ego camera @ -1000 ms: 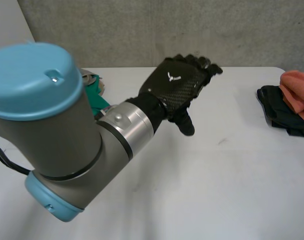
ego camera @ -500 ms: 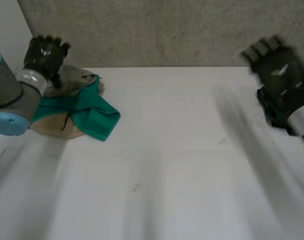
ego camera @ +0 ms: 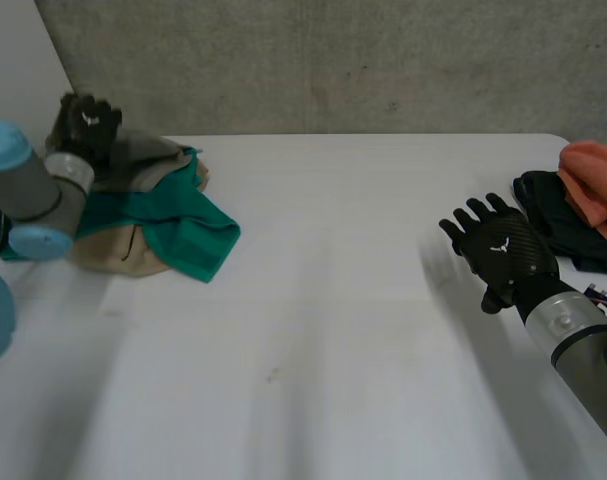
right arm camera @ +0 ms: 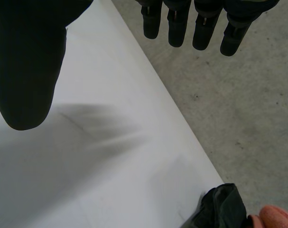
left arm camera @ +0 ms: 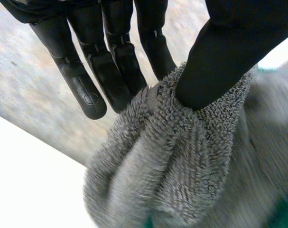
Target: Fold the laundry.
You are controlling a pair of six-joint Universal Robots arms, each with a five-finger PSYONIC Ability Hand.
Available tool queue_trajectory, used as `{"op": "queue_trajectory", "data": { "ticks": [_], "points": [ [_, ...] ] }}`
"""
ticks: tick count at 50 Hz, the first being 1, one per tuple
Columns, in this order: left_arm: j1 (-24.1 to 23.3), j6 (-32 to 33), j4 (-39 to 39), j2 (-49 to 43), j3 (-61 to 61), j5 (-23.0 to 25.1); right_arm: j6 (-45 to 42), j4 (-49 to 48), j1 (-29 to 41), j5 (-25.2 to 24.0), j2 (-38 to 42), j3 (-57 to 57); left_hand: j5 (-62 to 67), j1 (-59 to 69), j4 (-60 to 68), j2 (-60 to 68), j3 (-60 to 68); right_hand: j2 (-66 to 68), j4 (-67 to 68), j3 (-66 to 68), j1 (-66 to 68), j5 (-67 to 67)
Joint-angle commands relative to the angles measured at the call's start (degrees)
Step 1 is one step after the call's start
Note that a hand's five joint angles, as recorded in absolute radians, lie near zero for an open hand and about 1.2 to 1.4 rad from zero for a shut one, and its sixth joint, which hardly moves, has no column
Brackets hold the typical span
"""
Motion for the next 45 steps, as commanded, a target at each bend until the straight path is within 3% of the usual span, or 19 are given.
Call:
{"op": "queue_trajectory", "data": {
  "ticks": [1,10,14,17,21,25,29,32,33,34,37,45],
  "points": [
    [-5.32,-12.72,0.81,18.49,-11.92,-1.23,0.57,-0.17,-0.11,0.53,-0.37,-1.21,15.13,14.81,11.45,11.75,12.41,-2.33,-2.0,-1.84,-3.22,-2.49],
    [-14.97,-40.91,0.63,38.0,-23.51,-0.45,3.29,0.01,-1.61,7.65,-3.71,-3.14,15.13,14.81,11.45,11.75,12.41,-2.33,-2.0,-1.84,-3.22,-2.49],
    [-19.72,-49.71,0.37,40.48,-27.99,1.83,8.3,0.01,-2.66,8.88,-5.46,-3.84,15.13,14.81,11.45,11.75,12.41,-2.33,-2.0,-1.84,-3.22,-2.49],
    [-22.89,-52.2,0.45,40.13,-31.08,3.33,12.24,0.27,-3.28,8.97,-6.26,-4.55,15.13,14.81,11.45,11.75,12.41,-2.33,-2.0,-1.84,-3.22,-2.49],
    [-27.29,-50.01,0.63,37.24,-34.51,3.16,14.54,3.42,-3.81,8.8,-6.35,-6.12,15.13,14.81,11.45,11.75,12.41,-2.33,-2.0,-1.84,-3.22,-2.49],
    [-30.9,-43.34,-0.86,28.98,-35.13,0.79,14.9,9.82,-3.72,8.18,-6.26,-8.49,15.13,14.81,11.45,11.75,12.41,-2.33,-2.0,-1.84,-3.22,-2.49],
    [-33.45,-34.12,-6.99,24.23,-35.74,-3.07,14.9,14.41,-3.63,7.83,-6.08,-9.99,15.13,14.81,11.45,11.75,12.41,-2.33,-2.0,-1.84,-3.22,-2.49],
    [-33.71,-31.99,-10.17,25.01,-36.36,-3.61,14.9,16.7,-3.28,7.74,-5.56,-11.31,15.13,14.81,11.45,11.75,12.41,-2.33,-2.0,-1.84,-3.22,-2.49],
    [-33.89,-31.99,-11.49,26.32,-36.88,-3.87,14.81,16.97,-3.28,7.74,-5.47,-11.58,-6.83,-7.15,-10.51,-10.21,-9.55,-2.33,-2.0,-1.84,-3.22,-2.49],
    [-34.06,-31.99,-11.93,27.55,-37.24,-4.04,14.81,17.41,-3.19,7.74,-5.21,-11.84,-20.54,-20.86,-24.22,-23.91,-23.26,-2.33,-2.0,-1.84,-3.22,-2.49],
    [-34.07,-31.64,-12.47,33.59,-41.09,-4.92,14.9,19.25,-2.93,6.69,-3.54,-13.33,-44.34,-44.67,-48.02,-47.72,-47.06,-2.33,-2.0,-1.84,-3.22,-2.49],
    [-33.8,-31.2,-8.43,46.71,-52.7,-7.65,15.6,35.67,-2.84,4.84,3.31,-24.22,-44.39,-44.72,-48.07,-47.77,-47.12,-2.33,-2.0,-1.84,-3.22,-2.49]
  ]
}}
